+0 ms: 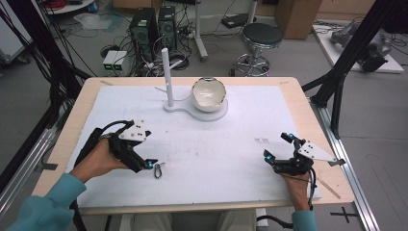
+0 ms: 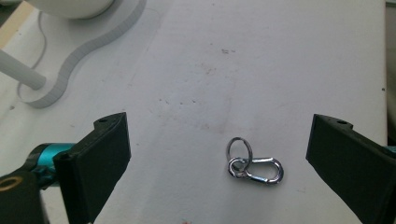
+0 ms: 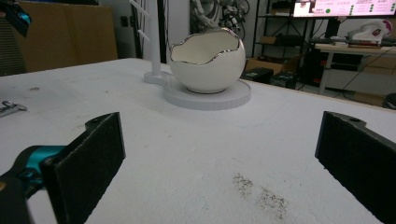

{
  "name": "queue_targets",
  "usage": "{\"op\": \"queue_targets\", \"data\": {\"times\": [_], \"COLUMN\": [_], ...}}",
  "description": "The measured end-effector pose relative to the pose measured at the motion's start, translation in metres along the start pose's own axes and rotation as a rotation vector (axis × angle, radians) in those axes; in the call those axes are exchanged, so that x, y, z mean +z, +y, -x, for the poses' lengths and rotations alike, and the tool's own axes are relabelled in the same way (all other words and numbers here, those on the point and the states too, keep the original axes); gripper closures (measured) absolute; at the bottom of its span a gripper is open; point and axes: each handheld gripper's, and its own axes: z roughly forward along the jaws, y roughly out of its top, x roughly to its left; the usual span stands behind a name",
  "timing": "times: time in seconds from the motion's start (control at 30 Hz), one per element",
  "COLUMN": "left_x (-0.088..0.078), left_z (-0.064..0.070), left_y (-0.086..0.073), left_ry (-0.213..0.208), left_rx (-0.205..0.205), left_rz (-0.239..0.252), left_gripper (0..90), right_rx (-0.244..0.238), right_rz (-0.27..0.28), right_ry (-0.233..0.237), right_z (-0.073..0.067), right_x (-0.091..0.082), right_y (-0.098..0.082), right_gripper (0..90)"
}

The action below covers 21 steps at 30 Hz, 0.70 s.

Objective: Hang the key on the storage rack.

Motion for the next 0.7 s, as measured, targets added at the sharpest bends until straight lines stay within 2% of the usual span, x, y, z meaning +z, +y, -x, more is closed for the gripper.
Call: {"op": "queue_targets", "data": {"times": [0.23,0.47,0.7], "left_x": [0.017,0.031,0.046], "left_z": [-0.001,0.001,0.003], "left_y": [0.001,0.000,-0.001], "left_ry": [-0.041,-0.083,-0.118], "left_rx": [0.023,0.021,0.040], "left_rz": [-0.081,-0.142,-0.209], "left_gripper": [8.4,11.2,13.1], "right_rx": [-0.002,-0.003,-0.004], "right_rz": [0.001,0.002,0.003], "right_ry": [0.000,0.001,0.002], "right_z": [0.000,0.000,0.000], "right_x": [0.000,0.000,0.000], "right_y": [0.000,0.000,0.000], "right_gripper": [0.6,0.6,0.6]}}
